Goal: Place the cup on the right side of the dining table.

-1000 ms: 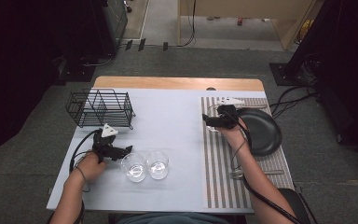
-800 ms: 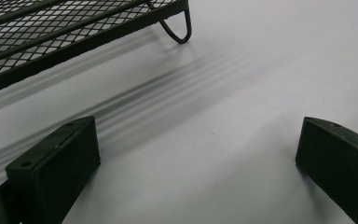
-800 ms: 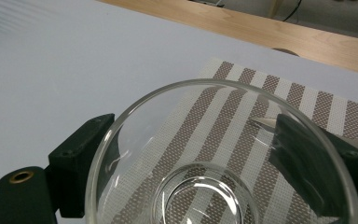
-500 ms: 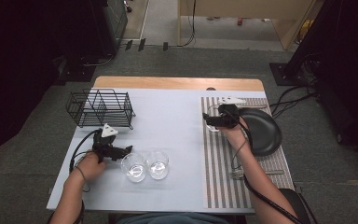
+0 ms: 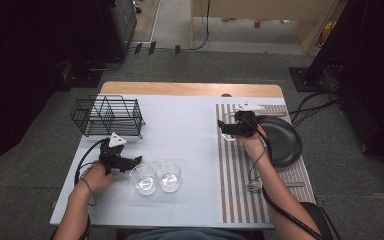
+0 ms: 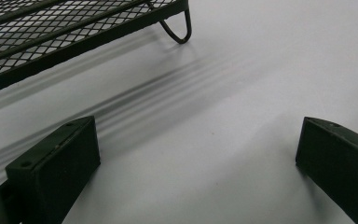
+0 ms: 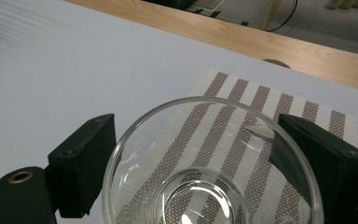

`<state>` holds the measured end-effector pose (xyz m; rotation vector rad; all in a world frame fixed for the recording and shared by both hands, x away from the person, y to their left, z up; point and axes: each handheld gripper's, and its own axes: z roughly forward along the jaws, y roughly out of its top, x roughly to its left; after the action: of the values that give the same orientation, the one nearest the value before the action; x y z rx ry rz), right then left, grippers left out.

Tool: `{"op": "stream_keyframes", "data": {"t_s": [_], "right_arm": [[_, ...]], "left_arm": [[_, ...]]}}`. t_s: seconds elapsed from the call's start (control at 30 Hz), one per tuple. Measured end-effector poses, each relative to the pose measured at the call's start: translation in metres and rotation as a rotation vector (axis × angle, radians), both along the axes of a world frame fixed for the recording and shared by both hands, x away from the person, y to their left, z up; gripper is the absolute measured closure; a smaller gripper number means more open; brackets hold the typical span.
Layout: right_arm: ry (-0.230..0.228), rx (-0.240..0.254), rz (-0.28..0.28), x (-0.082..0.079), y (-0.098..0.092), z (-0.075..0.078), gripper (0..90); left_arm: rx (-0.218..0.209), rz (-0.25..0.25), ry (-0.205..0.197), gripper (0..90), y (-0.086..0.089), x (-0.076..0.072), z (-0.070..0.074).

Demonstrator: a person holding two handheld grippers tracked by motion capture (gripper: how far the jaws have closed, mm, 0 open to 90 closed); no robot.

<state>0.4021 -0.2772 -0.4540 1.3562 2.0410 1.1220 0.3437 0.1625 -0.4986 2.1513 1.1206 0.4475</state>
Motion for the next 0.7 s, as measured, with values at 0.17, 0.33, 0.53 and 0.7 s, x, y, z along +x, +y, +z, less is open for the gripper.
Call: {"op": "stream_keyframes", "data": {"t_s": [0.17,0.33,0.53,0.7], "right_arm": [[0.001,-0.006,-0.002,-0.001,0.000,0.002,14.2],[-0.008,-0.010,0.003,-0.002,-0.001,0.005,14.3],[-0.008,-0.014,0.001,-0.003,-0.001,0.008,14.3],[-0.018,-0.012,0.004,-0.004,-0.002,0.012,14.4]], "left_arm": [[0.000,0.000,0.000,0.0,0.000,0.000,0.000],[0.001,0.000,0.000,0.0,0.000,0.000,0.000],[0.000,0.000,0.000,0.0,0.000,0.000,0.000],[0.000,0.000,0.000,0.0,0.000,0.000,0.000]]}}
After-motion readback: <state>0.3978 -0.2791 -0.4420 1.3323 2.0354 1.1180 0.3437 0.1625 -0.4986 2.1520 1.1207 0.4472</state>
